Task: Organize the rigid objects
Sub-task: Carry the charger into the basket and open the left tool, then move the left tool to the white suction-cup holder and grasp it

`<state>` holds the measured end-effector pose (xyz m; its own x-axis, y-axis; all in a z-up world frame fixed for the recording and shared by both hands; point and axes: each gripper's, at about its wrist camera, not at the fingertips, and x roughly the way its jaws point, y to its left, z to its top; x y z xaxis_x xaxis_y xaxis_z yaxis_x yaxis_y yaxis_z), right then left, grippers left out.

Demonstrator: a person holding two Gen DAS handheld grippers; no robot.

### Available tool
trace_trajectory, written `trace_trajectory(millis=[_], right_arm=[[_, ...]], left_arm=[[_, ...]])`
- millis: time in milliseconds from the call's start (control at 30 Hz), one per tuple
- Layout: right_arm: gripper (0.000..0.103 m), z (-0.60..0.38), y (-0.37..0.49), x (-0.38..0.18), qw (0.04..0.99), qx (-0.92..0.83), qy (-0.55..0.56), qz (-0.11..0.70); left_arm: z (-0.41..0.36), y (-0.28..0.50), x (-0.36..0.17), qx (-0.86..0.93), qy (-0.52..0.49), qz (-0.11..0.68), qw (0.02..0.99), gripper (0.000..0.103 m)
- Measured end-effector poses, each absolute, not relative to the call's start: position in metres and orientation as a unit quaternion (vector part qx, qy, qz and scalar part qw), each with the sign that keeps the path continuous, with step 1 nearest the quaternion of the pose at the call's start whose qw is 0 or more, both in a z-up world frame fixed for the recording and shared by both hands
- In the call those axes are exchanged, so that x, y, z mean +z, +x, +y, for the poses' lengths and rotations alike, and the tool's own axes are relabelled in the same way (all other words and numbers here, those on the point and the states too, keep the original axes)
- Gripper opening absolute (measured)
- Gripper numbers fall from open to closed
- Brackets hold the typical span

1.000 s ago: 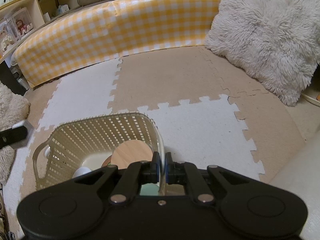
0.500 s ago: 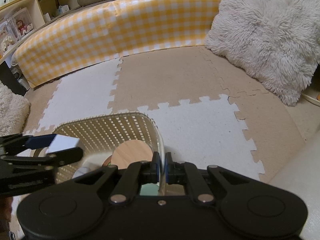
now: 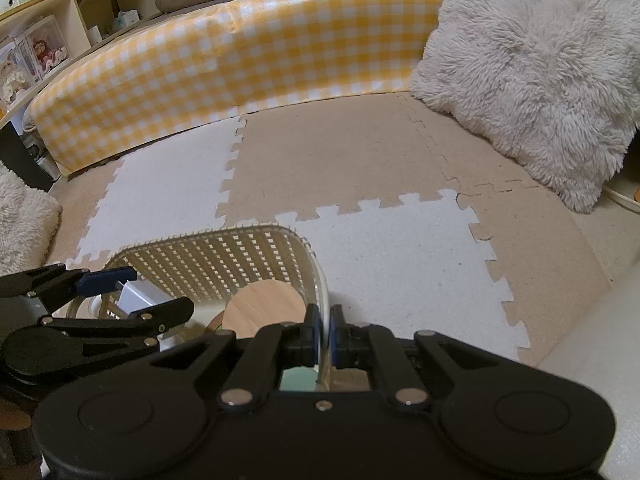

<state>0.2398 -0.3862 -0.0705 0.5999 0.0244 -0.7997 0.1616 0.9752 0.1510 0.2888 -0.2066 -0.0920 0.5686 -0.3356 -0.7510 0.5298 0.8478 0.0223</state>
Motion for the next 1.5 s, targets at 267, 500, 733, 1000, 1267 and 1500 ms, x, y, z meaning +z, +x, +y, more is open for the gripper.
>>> trace_trajectory(millis=[267, 500, 733, 1000, 1267, 1500], right_arm=[[0.006, -0.386, 0.240, -0.070, 0.888, -0.039, 0.104, 0.446], [0.006, -0.386, 0.240, -0.070, 0.888, -0.038, 0.105, 0.446], [0.006, -0.386, 0.240, -0.070, 0.888, -0.038, 0.105, 0.446], [0.006, -0.386, 0.240, -0.070, 0.888, -0.038, 0.105, 0.446], [0.006, -0.386, 0.240, -0.069, 0.888, -0.039, 0.103, 0.446], [0.006, -0.385, 0.240, -0.069, 0.888, -0.039, 0.100, 0.447]], left_arm=[[-0.206, 0.285, -0.089, -0.259, 0.108, 0.405, 0.870, 0.078], [-0.205, 0.279, -0.084, -0.273, 0.086, 0.421, 0.861, 0.079], [-0.202, 0.272, -0.072, -0.283, 0.070, 0.422, 0.858, 0.082], [-0.190, 0.251, -0.050, -0.297, 0.052, 0.408, 0.862, 0.094], [-0.167, 0.225, -0.039, -0.297, 0.039, 0.394, 0.869, 0.103], [-0.140, 0.214, -0.051, -0.277, 0.025, 0.390, 0.878, 0.103]])
